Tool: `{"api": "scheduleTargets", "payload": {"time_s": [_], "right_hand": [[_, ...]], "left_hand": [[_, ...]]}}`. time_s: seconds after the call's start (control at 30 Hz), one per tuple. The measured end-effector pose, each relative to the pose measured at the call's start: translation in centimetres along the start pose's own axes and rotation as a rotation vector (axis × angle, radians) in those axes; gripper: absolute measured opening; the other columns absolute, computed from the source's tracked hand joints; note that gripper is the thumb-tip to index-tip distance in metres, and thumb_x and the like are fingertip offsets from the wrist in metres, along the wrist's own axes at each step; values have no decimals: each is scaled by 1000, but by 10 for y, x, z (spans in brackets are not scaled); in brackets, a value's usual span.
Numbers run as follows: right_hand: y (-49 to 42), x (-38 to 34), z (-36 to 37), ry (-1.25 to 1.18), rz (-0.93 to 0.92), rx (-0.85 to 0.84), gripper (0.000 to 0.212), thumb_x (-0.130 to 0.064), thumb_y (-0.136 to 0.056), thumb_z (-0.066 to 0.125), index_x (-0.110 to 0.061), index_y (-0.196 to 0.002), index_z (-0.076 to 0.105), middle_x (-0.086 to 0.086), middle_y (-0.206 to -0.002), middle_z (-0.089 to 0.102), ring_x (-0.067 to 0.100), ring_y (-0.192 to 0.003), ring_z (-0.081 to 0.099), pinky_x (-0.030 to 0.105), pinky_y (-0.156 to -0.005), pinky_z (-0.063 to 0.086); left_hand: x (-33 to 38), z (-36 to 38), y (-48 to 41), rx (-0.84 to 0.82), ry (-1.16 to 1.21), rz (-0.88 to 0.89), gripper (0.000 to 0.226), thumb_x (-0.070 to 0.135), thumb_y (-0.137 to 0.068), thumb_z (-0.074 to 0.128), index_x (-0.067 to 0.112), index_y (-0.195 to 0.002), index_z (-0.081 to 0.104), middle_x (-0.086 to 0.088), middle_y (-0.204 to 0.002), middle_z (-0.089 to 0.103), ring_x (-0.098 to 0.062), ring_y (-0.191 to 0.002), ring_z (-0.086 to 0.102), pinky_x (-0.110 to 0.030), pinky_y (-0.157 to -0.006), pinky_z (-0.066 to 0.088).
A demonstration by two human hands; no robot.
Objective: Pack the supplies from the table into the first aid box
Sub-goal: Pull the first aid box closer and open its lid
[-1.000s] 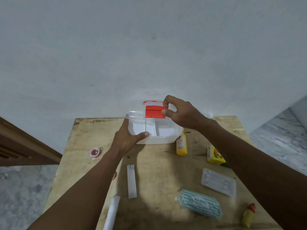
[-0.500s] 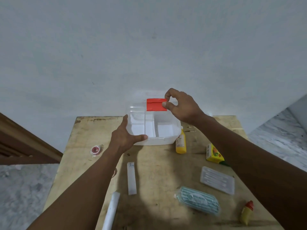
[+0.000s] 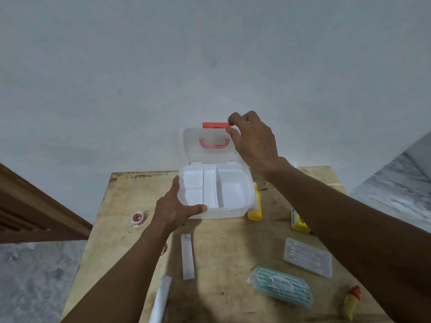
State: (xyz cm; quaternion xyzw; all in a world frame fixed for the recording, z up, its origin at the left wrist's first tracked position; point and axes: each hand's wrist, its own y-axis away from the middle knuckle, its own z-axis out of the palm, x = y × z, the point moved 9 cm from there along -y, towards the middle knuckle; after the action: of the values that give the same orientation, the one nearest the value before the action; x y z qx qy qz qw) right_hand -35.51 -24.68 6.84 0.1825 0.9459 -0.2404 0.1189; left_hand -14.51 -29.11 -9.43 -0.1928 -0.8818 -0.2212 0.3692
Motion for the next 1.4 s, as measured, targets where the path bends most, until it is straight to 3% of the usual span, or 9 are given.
{"api": "scheduleTargets", "payload": {"time_s": [0.13, 0.3, 0.6, 0.9, 1.03, 1.17, 1.23, 1.3, 1.4], "right_hand": [[-6, 10, 12, -12, 4, -52, 21, -22, -98, 51, -18, -117, 58, 8, -115, 56, 34, -91, 59, 36, -73, 49], [-7, 15, 17, -21, -4, -90, 29, -17, -98, 52, -15, -127, 57, 11, -123, 58, 34, -105, 58, 40, -87, 50], [1, 16, 21, -18, -4, -123, 38, -21, -98, 54, -19, -135, 53, 6, -138, 52, 31, -118, 52, 41, -95, 48], [14, 25, 22, -43, 32, -220, 53, -34, -98, 52, -31, -149, 37, 3, -159, 26, 31, -135, 40, 42, -108, 38], [33, 29, 16, -70, 70, -194, 55, -34, -98, 53, -26, -150, 36, 4, -158, 28, 28, -139, 38, 40, -111, 36], [74, 40, 16, -117, 191, -209, 56, -31, -97, 56, -23, -149, 37, 5, -156, 33, 25, -140, 38, 39, -114, 34], [102, 40, 10, -146, 217, -166, 55, -28, -93, 62, -15, -144, 46, 9, -147, 46, 28, -133, 47, 42, -109, 41], [132, 42, 6, -151, 246, -99, 52, -23, -85, 66, -3, -133, 56, 16, -130, 60, 33, -120, 58, 46, -98, 49], [178, 52, 11, -79, 374, -215, 55, -26, -88, 67, -7, -138, 51, 16, -135, 56, 35, -123, 54, 45, -103, 44]], "left_hand": [[2, 1, 1, -14, -17, 36, 100, 46, -71, 81, 32, -149, 20, -1, -133, 54, -17, -101, 47, -31, -83, 45], [-6, 1, 4, -9, -10, 55, 105, 49, -68, 82, 36, -149, 17, 9, -121, 51, -20, -105, 51, -28, -79, 44], [-15, 5, 7, -6, -19, 34, 110, 58, -64, 80, 36, -149, 15, 1, -128, 57, -24, -106, 56, -28, -77, 49], [-18, 7, 6, -14, -45, 20, 118, 73, -52, 71, 36, -149, 13, -3, -129, 55, -25, -109, 55, -32, -81, 53], [-21, 7, 8, -32, -44, -14, 126, 81, -46, 65, 39, -149, 6, -9, -131, 52, -31, -114, 53, -43, -88, 55], [-19, 11, 12, -50, -38, 8, 125, 78, -56, 66, 38, -151, -4, -14, -135, 44, -37, -122, 46, -48, -98, 47], [-20, 12, 13, -72, -62, -12, 123, 71, -67, 69, 34, -153, -10, -23, -139, 37, -43, -126, 41, -48, -102, 39], [-21, 12, 14, -86, -69, -5, 127, 71, -63, 70, 34, -153, -12, -26, -140, 33, -45, -127, 39, -49, -103, 38], [-19, 12, 17, -81, -48, 49, 130, 69, -60, 74, 32, -152, -10, -25, -140, 33, -45, -127, 40, -50, -102, 38]]}}
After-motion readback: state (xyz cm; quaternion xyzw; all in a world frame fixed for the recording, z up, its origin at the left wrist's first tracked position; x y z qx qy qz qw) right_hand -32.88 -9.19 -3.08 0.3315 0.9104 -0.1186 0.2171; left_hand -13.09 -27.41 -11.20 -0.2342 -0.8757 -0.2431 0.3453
